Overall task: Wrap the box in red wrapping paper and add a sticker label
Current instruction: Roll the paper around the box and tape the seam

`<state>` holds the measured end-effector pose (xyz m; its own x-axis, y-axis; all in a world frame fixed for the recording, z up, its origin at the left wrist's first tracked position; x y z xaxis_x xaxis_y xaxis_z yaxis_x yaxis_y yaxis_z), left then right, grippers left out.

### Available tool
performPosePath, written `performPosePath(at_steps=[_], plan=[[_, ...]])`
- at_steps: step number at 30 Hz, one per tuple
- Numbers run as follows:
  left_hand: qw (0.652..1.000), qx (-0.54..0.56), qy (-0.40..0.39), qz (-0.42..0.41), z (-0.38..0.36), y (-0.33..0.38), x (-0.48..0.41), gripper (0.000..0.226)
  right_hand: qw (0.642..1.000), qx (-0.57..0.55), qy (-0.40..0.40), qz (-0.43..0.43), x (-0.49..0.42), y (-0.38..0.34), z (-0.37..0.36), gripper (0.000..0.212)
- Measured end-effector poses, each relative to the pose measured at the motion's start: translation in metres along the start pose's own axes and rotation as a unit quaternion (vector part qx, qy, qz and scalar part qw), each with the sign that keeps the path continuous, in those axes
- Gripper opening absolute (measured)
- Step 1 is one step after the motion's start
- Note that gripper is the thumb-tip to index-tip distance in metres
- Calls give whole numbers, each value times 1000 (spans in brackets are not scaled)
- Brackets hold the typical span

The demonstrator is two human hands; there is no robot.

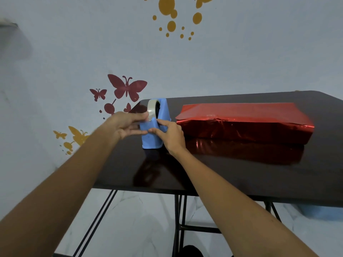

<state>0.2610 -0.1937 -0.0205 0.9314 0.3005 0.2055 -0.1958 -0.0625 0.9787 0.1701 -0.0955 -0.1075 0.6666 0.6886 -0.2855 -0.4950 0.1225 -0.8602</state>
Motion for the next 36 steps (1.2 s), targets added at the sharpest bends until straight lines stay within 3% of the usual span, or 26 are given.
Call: performPosePath(at_steps=[5, 15, 21, 24, 27, 31, 36], plan=[[994, 42, 46, -92, 0, -27, 3, 24, 1000, 0, 1, 7, -3, 3, -1, 55], [958, 15, 186, -216, -15, -66, -10, 13, 997, -66, -30, 21, -10, 12, 2, 58], [956, 81, 206, -192, -14, -80, 6, 19, 993, -98, -59, 15, -6, 14, 2, 57], [929, -43, 246, -273, -28, -80, 26, 14, 988, -129, -80, 14, 7, 5, 18, 45], [929, -116, 130, -325, -63, -79, 32, 9, 988, -141, -33, 59, 31, -10, 57, 29], [944, -129, -12, -304, -110, -66, 12, 16, 992, -43, -94, 75, 63, -22, 118, 15], [937, -163, -96, -293, -164, -65, -7, 10, 990, 91, -97, 35, 101, -7, 186, 2]])
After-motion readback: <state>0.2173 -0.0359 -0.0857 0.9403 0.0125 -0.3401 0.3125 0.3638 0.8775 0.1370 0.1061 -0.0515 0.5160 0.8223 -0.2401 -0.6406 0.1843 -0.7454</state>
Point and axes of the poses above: each hand's wrist, its own x-axis away from the middle knuckle, its own z-axis out of the back of the hand, y = z × x, the point moved 1 cm from there along -x, towards the middle knuckle, and after that the axes turned 15 degrees about -y, right-handed, at the moved point
